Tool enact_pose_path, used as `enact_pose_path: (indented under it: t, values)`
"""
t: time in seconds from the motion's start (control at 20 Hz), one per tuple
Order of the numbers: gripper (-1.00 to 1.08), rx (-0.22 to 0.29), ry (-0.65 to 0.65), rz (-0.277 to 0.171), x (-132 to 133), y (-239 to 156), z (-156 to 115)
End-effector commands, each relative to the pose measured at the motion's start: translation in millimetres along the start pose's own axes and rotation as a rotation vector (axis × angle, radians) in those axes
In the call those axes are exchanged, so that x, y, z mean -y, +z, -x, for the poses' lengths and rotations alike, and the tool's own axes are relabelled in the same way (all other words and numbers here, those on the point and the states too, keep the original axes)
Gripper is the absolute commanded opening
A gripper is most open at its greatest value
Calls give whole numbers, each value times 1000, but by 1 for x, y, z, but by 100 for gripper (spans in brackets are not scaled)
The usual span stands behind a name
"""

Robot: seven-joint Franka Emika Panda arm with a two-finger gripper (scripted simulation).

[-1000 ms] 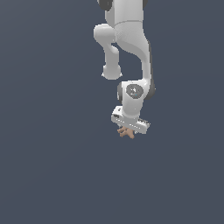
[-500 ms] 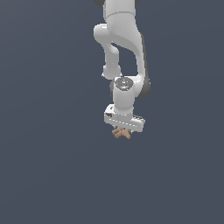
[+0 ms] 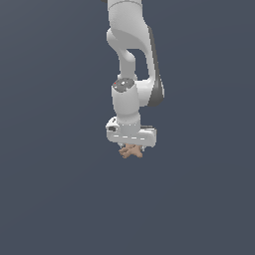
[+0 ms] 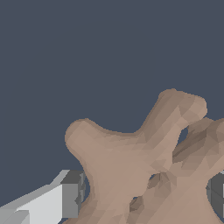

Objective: Pick up the object and move it to a goal position.

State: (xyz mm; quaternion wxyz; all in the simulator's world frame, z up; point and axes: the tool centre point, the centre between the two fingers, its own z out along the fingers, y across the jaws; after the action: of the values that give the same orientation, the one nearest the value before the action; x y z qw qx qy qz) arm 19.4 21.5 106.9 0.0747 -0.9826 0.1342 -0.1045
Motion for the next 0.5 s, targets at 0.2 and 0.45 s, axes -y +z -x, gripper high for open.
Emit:
enact_pose_path:
  t: [0.2,0.45]
  values:
    - [-100,-49,-63,-58,-13,-25,-26]
    - [-100,-84,-108,-102,-22,-44,-44]
